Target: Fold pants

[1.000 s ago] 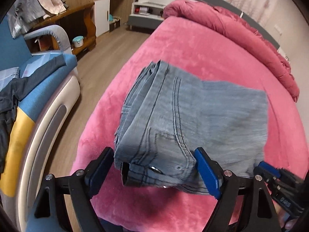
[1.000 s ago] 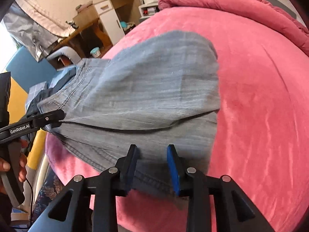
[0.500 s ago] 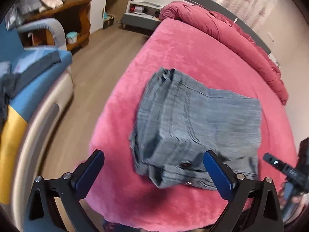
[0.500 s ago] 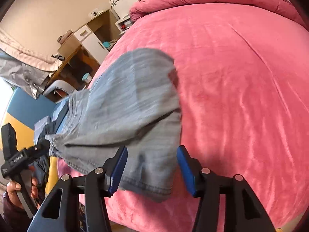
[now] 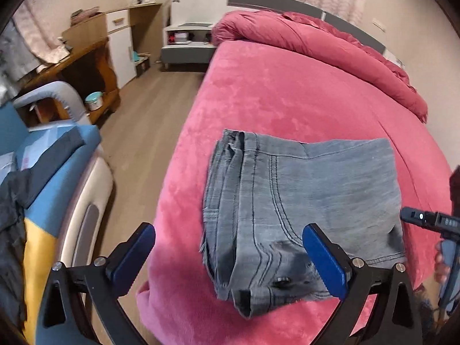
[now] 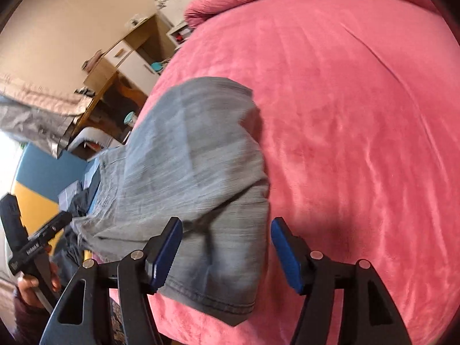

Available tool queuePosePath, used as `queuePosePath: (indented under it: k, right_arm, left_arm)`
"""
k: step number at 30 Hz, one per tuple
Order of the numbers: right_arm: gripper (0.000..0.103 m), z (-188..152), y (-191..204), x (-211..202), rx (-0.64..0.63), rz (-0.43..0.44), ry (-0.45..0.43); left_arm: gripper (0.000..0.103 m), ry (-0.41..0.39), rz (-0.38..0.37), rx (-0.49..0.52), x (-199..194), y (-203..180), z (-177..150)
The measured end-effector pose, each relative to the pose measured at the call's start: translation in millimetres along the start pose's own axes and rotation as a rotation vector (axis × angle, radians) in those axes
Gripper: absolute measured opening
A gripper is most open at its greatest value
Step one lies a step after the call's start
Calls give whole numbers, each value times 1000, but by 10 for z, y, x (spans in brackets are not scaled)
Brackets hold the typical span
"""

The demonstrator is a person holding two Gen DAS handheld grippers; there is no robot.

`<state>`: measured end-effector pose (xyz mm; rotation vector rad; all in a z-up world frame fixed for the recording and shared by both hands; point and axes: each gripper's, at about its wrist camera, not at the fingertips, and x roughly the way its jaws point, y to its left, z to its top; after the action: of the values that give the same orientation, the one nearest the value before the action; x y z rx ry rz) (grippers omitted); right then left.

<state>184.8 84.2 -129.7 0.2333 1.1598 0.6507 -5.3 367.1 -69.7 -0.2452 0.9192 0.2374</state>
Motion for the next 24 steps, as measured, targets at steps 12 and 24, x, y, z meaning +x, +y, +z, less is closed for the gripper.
queuePosePath:
  k: [12,24]
  right_arm:
    - [71,266,-219,283,72,45,30]
    - [76,493,-138,595,14,86,71]
  left_arm:
    - [103,70,-64,29,534,105,147]
    - [62,159,-291,-51,940,164,187]
